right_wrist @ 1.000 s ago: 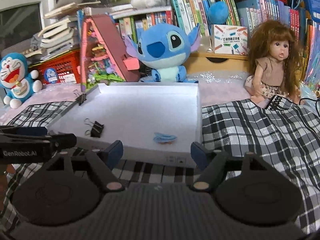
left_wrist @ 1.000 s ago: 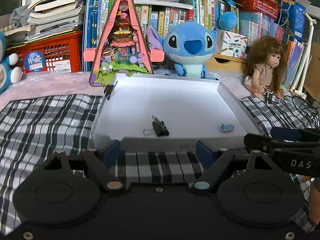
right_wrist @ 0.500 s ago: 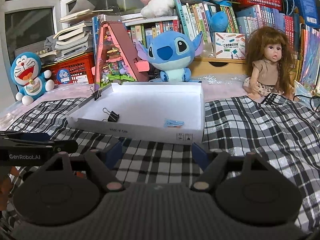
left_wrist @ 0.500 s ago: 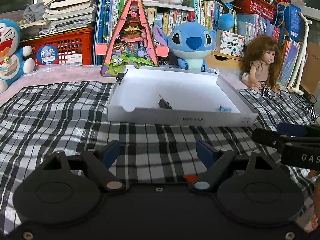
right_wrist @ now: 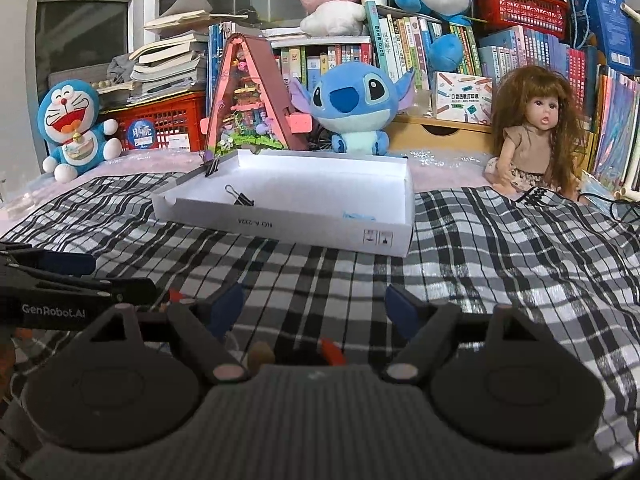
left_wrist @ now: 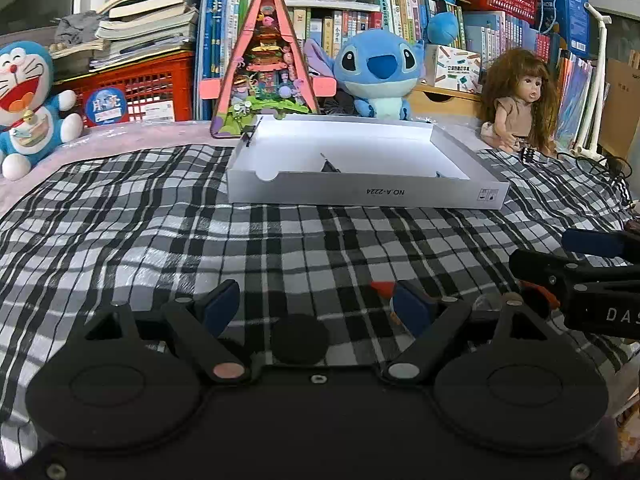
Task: Organize rigid objects
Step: 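Withdraw both tools from the tray back toward the remaining items, then grasp a black round lid with the left tool while the right tool grasps the other lid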
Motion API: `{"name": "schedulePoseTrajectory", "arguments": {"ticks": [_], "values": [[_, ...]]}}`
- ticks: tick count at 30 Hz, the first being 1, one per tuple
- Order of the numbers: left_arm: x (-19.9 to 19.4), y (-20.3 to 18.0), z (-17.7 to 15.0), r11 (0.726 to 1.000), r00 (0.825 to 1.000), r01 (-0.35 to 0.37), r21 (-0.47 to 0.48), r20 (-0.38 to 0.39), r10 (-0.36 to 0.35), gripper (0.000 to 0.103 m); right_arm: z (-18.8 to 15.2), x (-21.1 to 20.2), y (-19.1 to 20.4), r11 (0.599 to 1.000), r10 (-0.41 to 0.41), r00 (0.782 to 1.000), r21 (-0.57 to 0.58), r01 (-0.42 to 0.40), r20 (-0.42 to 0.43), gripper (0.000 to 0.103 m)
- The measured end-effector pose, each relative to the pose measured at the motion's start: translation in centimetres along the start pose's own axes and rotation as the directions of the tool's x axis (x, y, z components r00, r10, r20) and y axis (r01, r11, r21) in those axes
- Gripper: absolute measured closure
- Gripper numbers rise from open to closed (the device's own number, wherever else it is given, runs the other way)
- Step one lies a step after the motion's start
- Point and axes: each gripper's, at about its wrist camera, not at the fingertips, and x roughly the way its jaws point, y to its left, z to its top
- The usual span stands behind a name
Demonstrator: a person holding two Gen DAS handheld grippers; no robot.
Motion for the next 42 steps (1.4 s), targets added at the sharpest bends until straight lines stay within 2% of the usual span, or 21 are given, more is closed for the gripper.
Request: {"name": "schedulePoseTrajectory", "arguments": {"ticks": [13,18,20,23,26,28,30,32,36,42], "values": [[-1.2,0.5,-1.7,1.0,0.999,-0.024,0.011,0.029,0.024,0.022,-2.5,-0.9,0.7,0.999,-0.011,1.0,-0.04,0.01,-0.017,0.016],[-1.3,0.8,-2.0,1.0,1.0,-0.018,0.012,0.018,0.018,0.032,-3.0,-1.1,1.0,0.998,-0.016,1.0,-0.062,0.015,-0.016,0.016],[-1.4,1.0,-2.0,1.0,1.0,-0.013,0.009,0.017,0.013,0.04,-3.2,-1.3,1.0,0.999,-0.004,1.0,-0.054,0.003,-0.013,0.016],[-1.7,1.2,-2.1,1.0,1.0,-0.015,-0.001,0.02,0.015,0.049,-3.4,-1.5,1.1,0.998,0.012,1.0,-0.055,-0.012,-0.006,0.022],[-2.1,1.6,-2.1,1.0,0.999,-0.018,-0.006,0.028,0.018,0.053,-3.4,-1.8,1.2,0.998,0.016,1.0,-0.065,-0.016,0.003,0.027],[-2.5,1.8,-2.1,1.0,0.999,-0.027,-0.005,0.037,0.027,0.054,-3.4,-1.9,1.1,0.998,0.015,1.0,-0.065,-0.014,0.003,0.032],[-3.0,2.1,-2.1,0.999,0.998,-0.041,-0.006,0.05,0.041,0.054,-3.5,-2.1,0.9,0.998,0.006,1.0,-0.06,-0.007,-0.001,0.044],[-3.4,2.4,-2.2,0.999,0.997,-0.052,-0.007,0.057,0.053,0.054,-3.6,-2.1,0.7,0.998,-0.003,1.0,-0.055,0.002,-0.011,0.052],[-3.6,3.0,-2.6,0.997,0.996,-0.071,-0.007,0.045,0.071,0.054,-3.8,-2.4,0.3,0.998,-0.001,1.0,-0.06,-0.001,-0.031,0.061],[-2.8,3.2,-3.3,0.997,0.997,-0.082,0.003,0.004,0.082,0.058,-4.2,-2.2,0.7,0.997,0.013,0.999,-0.079,-0.016,-0.046,0.063]]}}
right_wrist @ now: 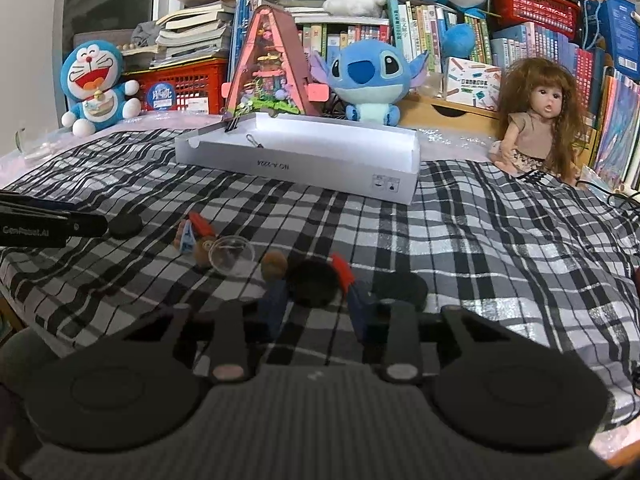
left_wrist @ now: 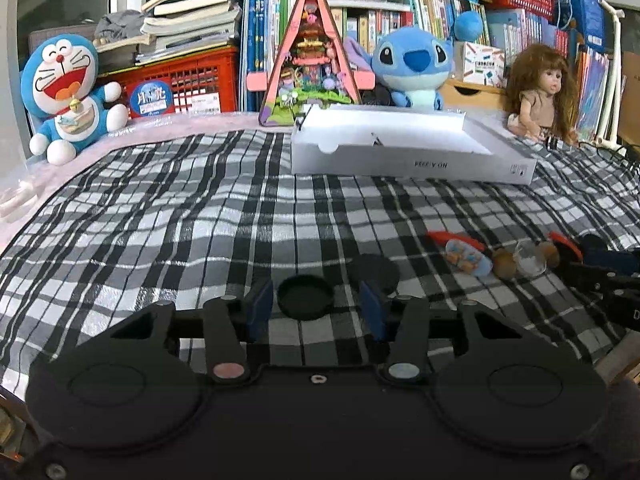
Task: Organize rigid objects
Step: 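Grasp a black round lid with the left tool while the right tool grasps the other lid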
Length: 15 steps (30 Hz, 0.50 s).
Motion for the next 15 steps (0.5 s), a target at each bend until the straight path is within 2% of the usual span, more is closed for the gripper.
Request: {"name": "schedulePoseTrajectory", "arguments": {"ticks": [7,15], "values": [[0.3,-0.2,-0.1,1.0,1.0,0.001,0.005,0.0,-0.001,0.064,0.1,1.1,-0.2,0.999,-0.011,1.0,0.033,0.011,-0.009,0.063],[0.9,-0.2,0.1,1.0,1.0,-0.011,0.002,0.004,0.011,0.066,0.3,1.6,-0.4,0.999,-0.02,1.0,0.051,0.02,0.001,0.061]]}}
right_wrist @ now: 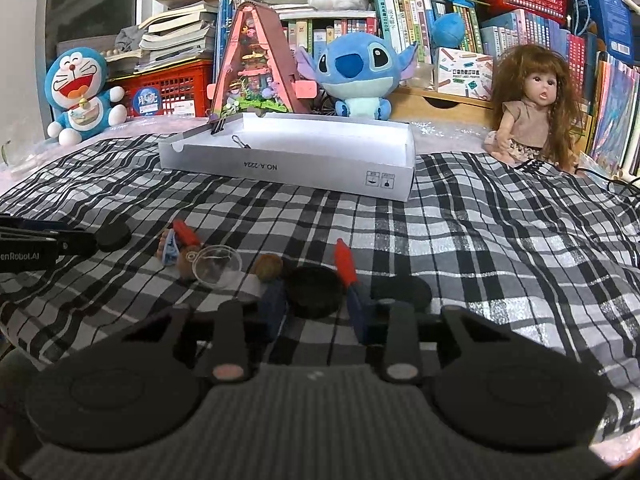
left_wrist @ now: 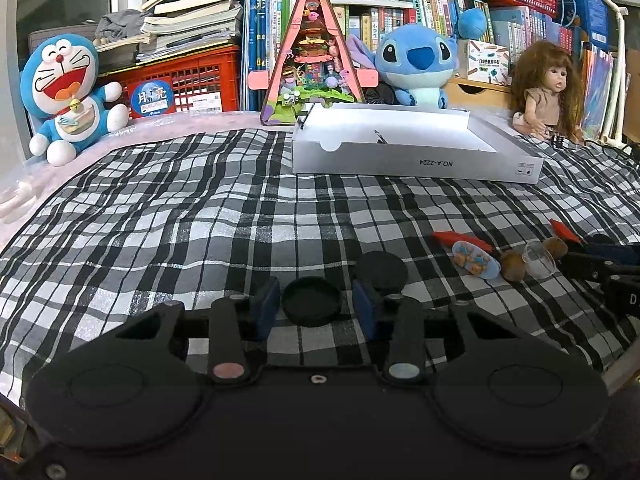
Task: Organize rigid objects
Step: 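Grasp a black round lid with the left tool while the right tool grasps the other lid, then carry the lid in the left tool while the right tool carries its lid into the tray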
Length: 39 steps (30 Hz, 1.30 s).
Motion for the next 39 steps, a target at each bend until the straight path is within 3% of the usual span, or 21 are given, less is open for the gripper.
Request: {"name": "schedulePoseTrajectory", "arguments": {"ticks": [3,11,23,39], "values": [[0.0,0.1,0.0,1.0,1.0,0.0,-0.004,0.0,0.0,0.073,0.0,0.1,-0.1,1.0,-0.016,1.0,0.007,0.016,0.004,0.061],[0.1,0.2,0.2,1.0,1.0,0.001,-0.006,0.006,-0.001,0.073,0.1,0.2,-0.3,0.998,-0.066,0.998,0.012,0.066,0.013,0.061],[0.0,-0.2,1.1,1.0,1.0,0.023,0.002,0.017,-0.023,0.073,0.3,-0.1,0.0,0.998,-0.059,0.998,0.005,0.059,0.033,0.066],[1.1,-1.1,5.0,0.998,0.997,0.063,0.013,0.04,-0.064,0.073,2.5,-0.2,-0.9,0.996,-0.078,0.996,0.046,0.076,0.041,0.066]]}}
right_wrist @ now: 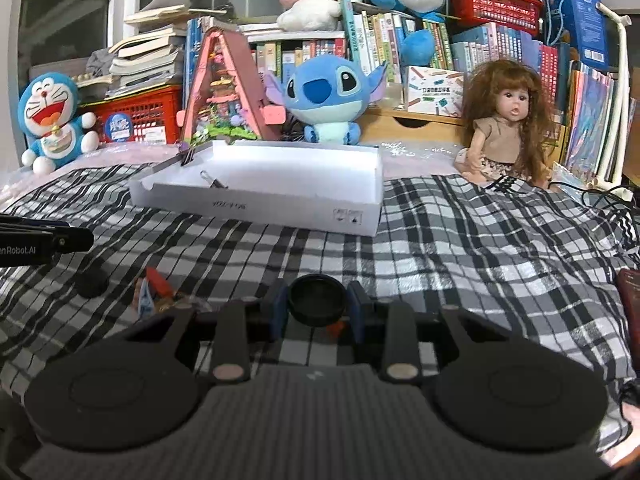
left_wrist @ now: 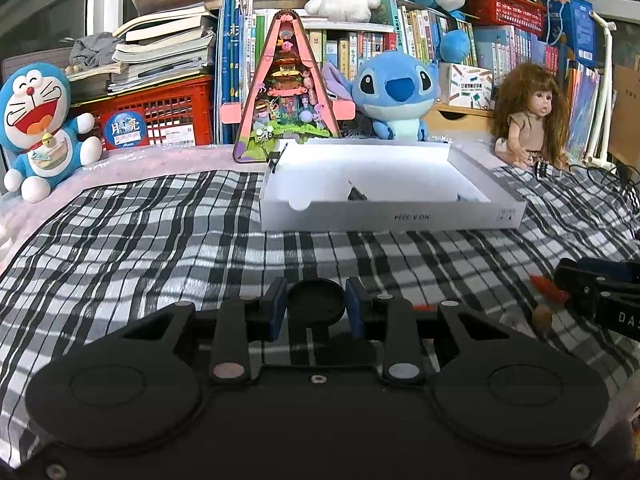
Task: Organize rigid objects
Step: 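Carry the lid in the left tool while the right tool carries its lid into the tray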
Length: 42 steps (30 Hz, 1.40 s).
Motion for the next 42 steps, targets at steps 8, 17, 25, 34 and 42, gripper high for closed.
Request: {"name": "schedulePoseTrajectory", "arguments": {"ticks": [8,17,25,34,42], "values": [[1.0,0.4,2.4,1.0,1.0,0.002,-0.019,0.009,-0.002,0.073,2.1,0.6,-1.0,0.999,-0.027,1.0,0.039,0.027,0.015,0.066],[2.2,1.1,4.1,0.999,1.0,-0.012,-0.035,0.013,0.013,0.073,3.7,1.4,-1.5,0.999,-0.032,0.999,0.042,0.03,0.025,0.066],[3.3,1.1,4.5,0.999,1.0,-0.004,-0.047,-0.011,0.004,0.073,4.5,2.6,-1.8,0.998,-0.025,1.0,0.061,0.025,0.008,0.066],[5.2,1.2,5.8,0.997,0.999,0.028,-0.076,-0.039,-0.031,0.073,5.4,4.5,-1.9,0.997,-0.026,1.0,0.066,0.026,-0.013,0.066],[8.9,1.5,8.2,0.993,0.988,0.088,-0.081,-0.121,-0.098,0.073,7.1,6.5,-2.6,0.996,-0.006,0.999,0.085,0.009,-0.032,0.066]]}}
